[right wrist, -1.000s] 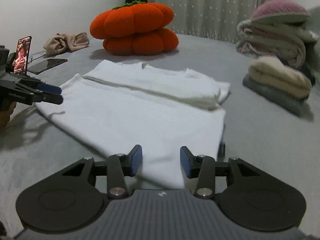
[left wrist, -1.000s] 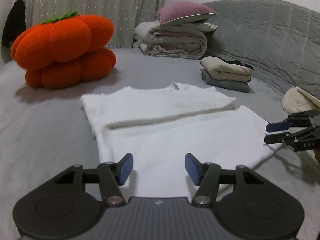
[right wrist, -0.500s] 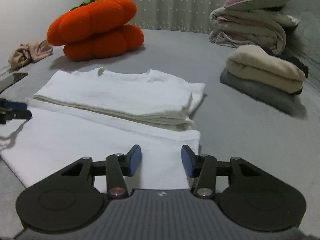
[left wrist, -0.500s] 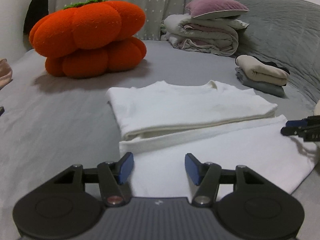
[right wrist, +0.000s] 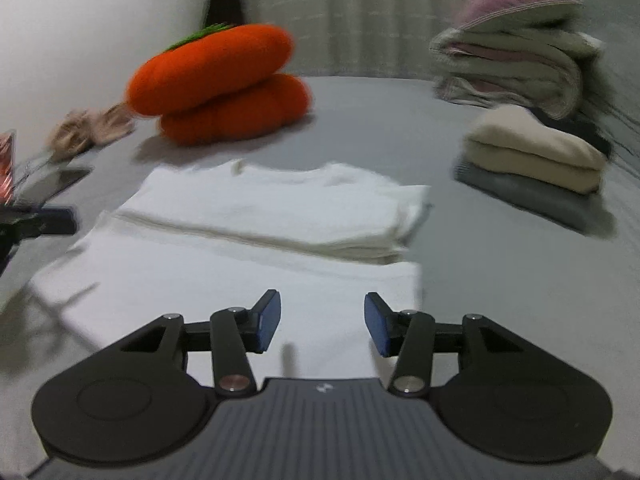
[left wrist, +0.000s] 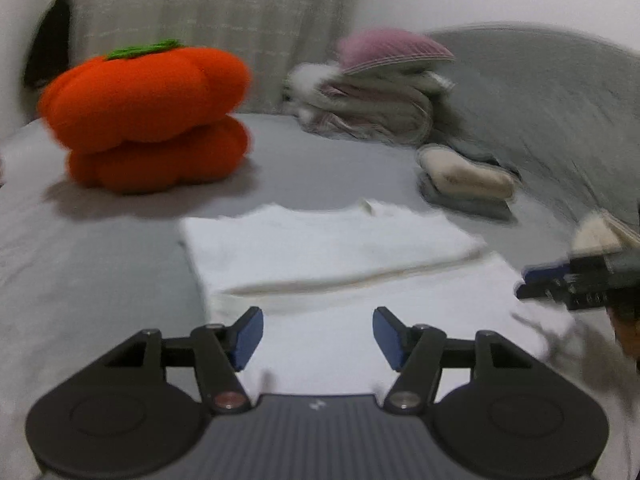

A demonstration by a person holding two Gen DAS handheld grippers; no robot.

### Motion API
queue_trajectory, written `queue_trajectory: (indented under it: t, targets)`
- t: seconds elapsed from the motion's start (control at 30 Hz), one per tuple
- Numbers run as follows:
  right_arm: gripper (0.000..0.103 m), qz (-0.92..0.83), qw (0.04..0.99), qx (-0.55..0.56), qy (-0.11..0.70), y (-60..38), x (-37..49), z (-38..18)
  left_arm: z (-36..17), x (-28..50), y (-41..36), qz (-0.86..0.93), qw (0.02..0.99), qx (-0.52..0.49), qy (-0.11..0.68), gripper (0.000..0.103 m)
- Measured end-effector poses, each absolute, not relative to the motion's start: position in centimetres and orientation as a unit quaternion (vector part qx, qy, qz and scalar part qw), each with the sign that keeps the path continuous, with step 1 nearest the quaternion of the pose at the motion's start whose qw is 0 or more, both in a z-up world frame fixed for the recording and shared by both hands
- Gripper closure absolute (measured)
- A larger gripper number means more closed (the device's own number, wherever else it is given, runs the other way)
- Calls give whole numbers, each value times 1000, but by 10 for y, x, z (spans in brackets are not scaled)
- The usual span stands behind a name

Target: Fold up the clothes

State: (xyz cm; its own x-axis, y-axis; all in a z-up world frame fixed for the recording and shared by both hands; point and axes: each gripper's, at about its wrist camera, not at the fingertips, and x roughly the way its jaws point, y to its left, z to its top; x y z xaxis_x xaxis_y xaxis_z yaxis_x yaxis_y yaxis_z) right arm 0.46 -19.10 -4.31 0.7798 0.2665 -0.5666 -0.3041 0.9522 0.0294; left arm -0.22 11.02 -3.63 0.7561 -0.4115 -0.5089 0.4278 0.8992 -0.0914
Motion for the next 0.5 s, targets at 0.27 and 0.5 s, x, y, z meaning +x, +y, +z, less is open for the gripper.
queue_trajectory:
  t: [0.27, 0.5]
  targets:
    - [54, 180, 930, -108, 301, -192, -20, -68, -58, -24, 115, -221, 926, 93, 292, 41]
    - [49, 172, 929, -58, 321, -222, -32, -55, -42, -32, 151, -199, 919, 2, 341, 41]
